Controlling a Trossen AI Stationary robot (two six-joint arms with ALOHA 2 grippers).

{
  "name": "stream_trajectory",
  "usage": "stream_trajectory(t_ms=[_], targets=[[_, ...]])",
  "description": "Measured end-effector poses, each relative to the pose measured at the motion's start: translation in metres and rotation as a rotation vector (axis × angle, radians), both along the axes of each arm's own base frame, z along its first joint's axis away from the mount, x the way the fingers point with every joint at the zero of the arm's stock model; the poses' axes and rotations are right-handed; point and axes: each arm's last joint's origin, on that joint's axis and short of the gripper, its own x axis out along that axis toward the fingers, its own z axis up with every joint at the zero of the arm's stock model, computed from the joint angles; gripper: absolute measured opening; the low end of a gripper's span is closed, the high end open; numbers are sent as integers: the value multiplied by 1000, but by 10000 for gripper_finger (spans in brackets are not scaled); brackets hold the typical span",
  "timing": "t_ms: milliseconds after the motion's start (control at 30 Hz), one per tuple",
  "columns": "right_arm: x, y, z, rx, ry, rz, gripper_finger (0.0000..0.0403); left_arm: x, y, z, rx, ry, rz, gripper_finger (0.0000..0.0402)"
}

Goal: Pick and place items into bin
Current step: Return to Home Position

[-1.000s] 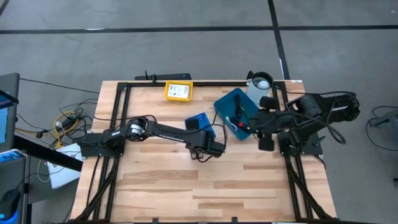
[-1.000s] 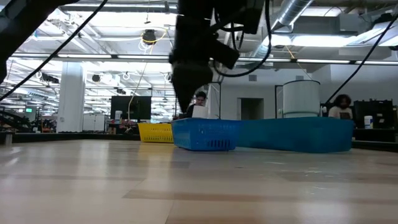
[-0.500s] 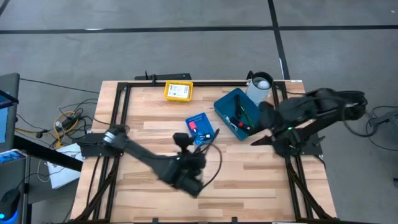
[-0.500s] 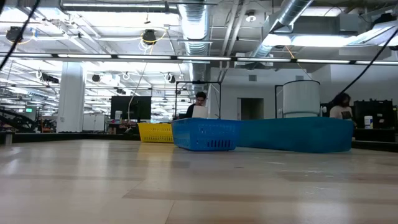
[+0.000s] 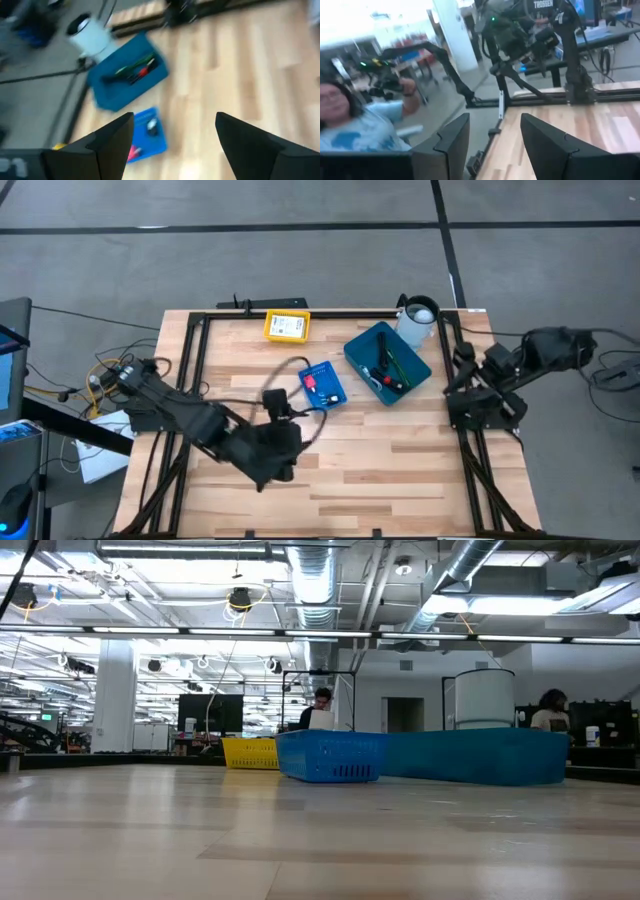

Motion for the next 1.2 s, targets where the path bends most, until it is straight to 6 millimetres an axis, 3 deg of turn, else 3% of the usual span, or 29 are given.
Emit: stream_trajectory(t_ms=[167, 333, 467, 633, 700, 933, 1200], targets=[[-25, -10, -65, 128, -74, 23, 171, -20, 17, 4, -149, -170, -142, 272], [-43, -16, -114, 218, -253, 109, 171, -53, 39, -12, -257, -377, -149, 272], [-40, -10, -114, 179, -279, 243, 171, -80, 54, -30, -351, -530, -173, 272], [-30, -7, -122, 152, -236, 201, 171, -106, 69, -60, -455, -695, -220, 272], [-30, -7, -123, 168, -265, 191, 171, -115, 75, -81, -460, -706, -213, 272], [-13, 0, -166, 150, -206, 178, 171, -134, 87, -140, -512, -826, -193, 272], [1, 6, -201, 138, -169, 166, 171, -151, 97, -186, -560, -876, -180, 272]])
